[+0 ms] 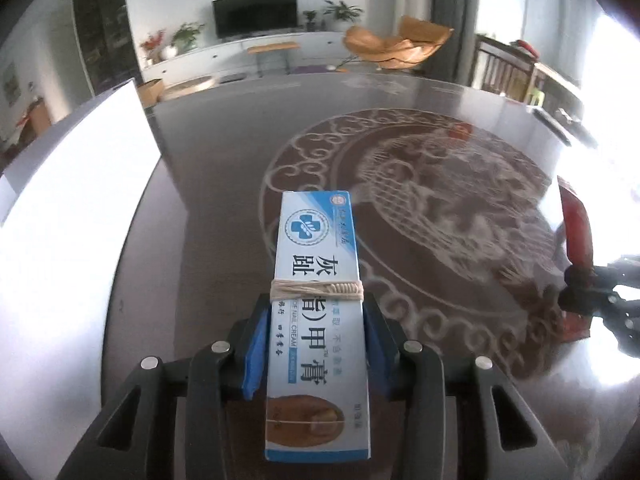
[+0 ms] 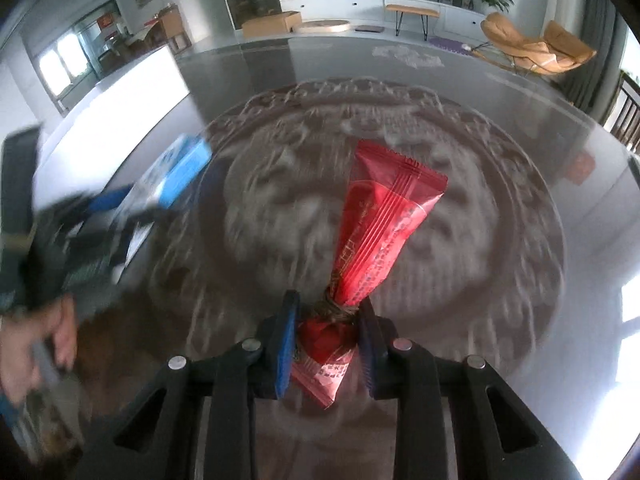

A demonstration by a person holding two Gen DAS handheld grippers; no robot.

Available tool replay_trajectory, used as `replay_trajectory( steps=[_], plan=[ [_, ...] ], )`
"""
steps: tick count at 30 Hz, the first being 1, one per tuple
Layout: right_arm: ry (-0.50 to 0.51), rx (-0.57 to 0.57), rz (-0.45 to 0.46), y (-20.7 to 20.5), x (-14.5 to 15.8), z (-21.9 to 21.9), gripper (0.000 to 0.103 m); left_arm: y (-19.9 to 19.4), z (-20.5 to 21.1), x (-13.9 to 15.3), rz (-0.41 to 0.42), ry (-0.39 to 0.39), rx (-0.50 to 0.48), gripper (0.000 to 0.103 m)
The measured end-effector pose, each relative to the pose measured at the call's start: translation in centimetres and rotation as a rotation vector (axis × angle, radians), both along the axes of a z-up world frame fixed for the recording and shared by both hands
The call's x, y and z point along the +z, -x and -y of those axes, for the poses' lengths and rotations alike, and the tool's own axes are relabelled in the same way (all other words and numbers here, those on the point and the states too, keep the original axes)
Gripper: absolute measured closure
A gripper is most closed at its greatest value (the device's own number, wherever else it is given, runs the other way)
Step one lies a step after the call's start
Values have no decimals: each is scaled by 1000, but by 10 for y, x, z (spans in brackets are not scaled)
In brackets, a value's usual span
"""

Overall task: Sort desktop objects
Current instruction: 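Carry the cream box and red packet over the cork pen and release both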

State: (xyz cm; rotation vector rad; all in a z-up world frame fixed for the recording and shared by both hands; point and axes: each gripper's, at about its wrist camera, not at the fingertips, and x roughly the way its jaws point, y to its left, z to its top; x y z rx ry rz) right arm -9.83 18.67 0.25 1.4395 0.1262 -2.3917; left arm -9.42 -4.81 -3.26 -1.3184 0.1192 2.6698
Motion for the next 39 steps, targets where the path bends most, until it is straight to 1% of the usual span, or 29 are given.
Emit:
replay_trajectory(
  steps=[2,3,4,5,7,11,14,17,19,21,23,24,26,28,29,31,32,33,35,36,37,38,39],
  plan=[
    [5,1,-5,-16,7,-4,75,-15,4,5,-9,-31,1,60],
    [15,0,-7,-20,13,-7,78,-23,7,10,-21,-46,4,60],
    [25,2,-10,-21,26,-6,81,-33,9,17,-36,-62,8,60],
    [30,5,-11,-26,30,-5,82,-42,13,26,-51,-77,14,60],
    [47,17,-23,-32,45,1,83,-60,24,46,-82,-129,34,60],
    [80,46,-50,-31,71,25,84,-86,50,85,-121,-217,83,60],
    [124,70,-66,-33,89,49,85,-112,78,118,-175,-263,120,60],
    [170,125,-81,-41,111,86,85,-136,121,152,-231,-289,166,60],
    [212,179,-85,-45,123,116,85,-150,154,168,-259,-276,213,60],
    [260,251,-78,-50,139,153,85,-156,190,176,-256,-249,277,60],
    [294,316,-66,-57,150,187,85,-160,223,173,-235,-213,340,60],
    [314,358,-54,-60,155,209,85,-159,243,166,-205,-198,380,60],
    [336,423,-30,-63,159,249,84,-157,273,152,-144,-195,433,60],
    [329,485,9,-64,156,289,84,-150,294,133,-74,-178,466,60],
    [315,516,33,-66,153,309,84,-147,300,126,-52,-170,476,60],
    [254,565,103,-65,136,351,84,-144,309,110,1,-158,499,60],
    [236,573,137,-64,127,364,84,-143,312,104,22,-159,507,59],
    [216,584,221,-61,109,382,84,-145,313,99,36,-159,516,59],
    [210,587,337,-59,83,401,83,-147,318,93,60,-148,539,57],
    [199,593,369,-57,74,408,81,-148,319,92,68,-139,548,47],
    [182,590,382,-57,66,415,75,-149,319,92,71,-128,559,39],
    [161,573,360,-57,62,418,52,-154,321,91,60,-118,571,22],
    [147,559,320,-56,63,419,38,-158,321,94,36,-101,588,12]
  ],
)
